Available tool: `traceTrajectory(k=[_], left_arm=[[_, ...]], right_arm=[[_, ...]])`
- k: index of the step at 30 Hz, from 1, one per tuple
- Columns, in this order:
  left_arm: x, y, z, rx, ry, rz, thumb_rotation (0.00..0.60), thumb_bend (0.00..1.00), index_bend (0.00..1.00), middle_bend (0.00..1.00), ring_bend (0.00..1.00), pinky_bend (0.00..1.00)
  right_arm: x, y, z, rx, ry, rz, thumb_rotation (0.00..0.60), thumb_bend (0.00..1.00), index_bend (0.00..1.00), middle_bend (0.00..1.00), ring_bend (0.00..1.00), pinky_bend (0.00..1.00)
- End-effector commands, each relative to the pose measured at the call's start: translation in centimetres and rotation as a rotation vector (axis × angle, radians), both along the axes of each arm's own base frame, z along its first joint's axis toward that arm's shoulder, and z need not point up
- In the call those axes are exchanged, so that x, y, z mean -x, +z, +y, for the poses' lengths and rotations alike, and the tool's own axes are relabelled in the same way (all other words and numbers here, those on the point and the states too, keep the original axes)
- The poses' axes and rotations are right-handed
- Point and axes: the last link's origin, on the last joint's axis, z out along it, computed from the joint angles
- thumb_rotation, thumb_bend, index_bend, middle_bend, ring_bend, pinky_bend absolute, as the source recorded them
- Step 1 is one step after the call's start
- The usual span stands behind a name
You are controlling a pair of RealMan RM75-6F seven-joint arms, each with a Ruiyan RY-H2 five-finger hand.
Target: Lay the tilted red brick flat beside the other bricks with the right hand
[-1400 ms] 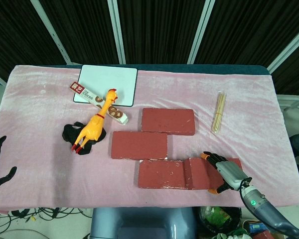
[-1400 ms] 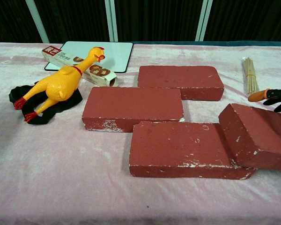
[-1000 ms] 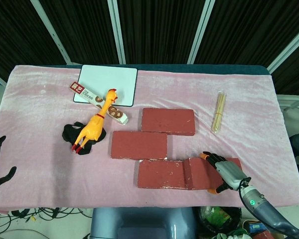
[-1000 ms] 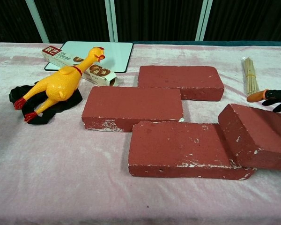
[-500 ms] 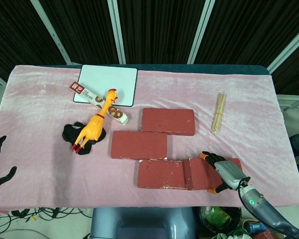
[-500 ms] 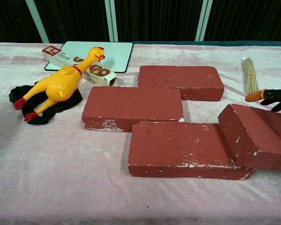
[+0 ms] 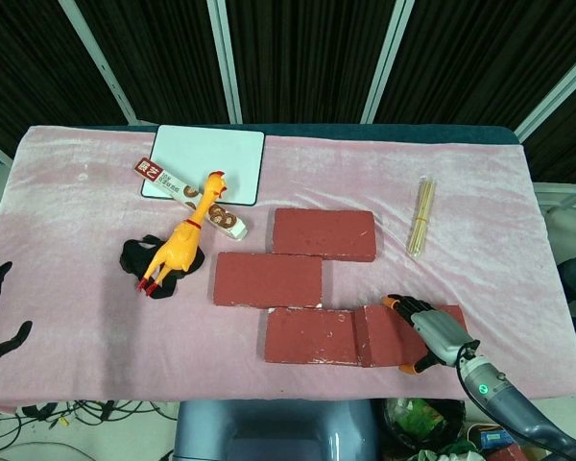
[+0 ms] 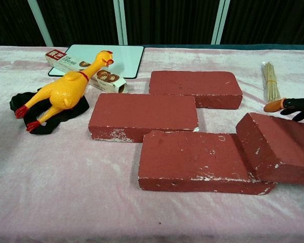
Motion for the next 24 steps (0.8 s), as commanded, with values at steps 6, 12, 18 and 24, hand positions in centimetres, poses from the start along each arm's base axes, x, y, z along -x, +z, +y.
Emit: traceTrajectory(k=[6, 12, 18, 24], left_arm=[[0.0, 0.0, 0.0, -0.003, -0.001, -0.001, 0.600, 0.25, 0.09, 0.03, 0.00, 0.00], [0.0, 0.0, 0.0, -0.002, 0.001, 0.000, 0.600, 0.25, 0.09, 0.03, 0.00, 0.00], [0.0, 0.0, 0.0, -0.002, 0.003, -0.001, 0.600, 0.25, 0.09, 0.03, 0.00, 0.00], [0.0, 0.0, 0.0, -0.002, 0.003, -0.002, 0.600, 0.25, 0.09, 0.03, 0.00, 0.00]], right_arm=[[0.1, -0.5, -0.1, -0.009, -0.014, 0.002, 0.600, 0.00, 0.02, 0.17, 0.15, 0.10], [-0.1, -0.8, -0.4, 0.007, -0.022, -0.008, 0.600, 0.00, 0.19, 0.26, 0.21, 0.10], [-0.4, -0.9, -0.7, 0.031, -0.027, -0.016, 0.600, 0.00, 0.26, 0.28, 0.22, 0.10], [-0.7, -0.2, -1.1, 0.061, -0.025, -0.021, 0.600, 0.01, 0.27, 0.28, 0.22, 0.10]])
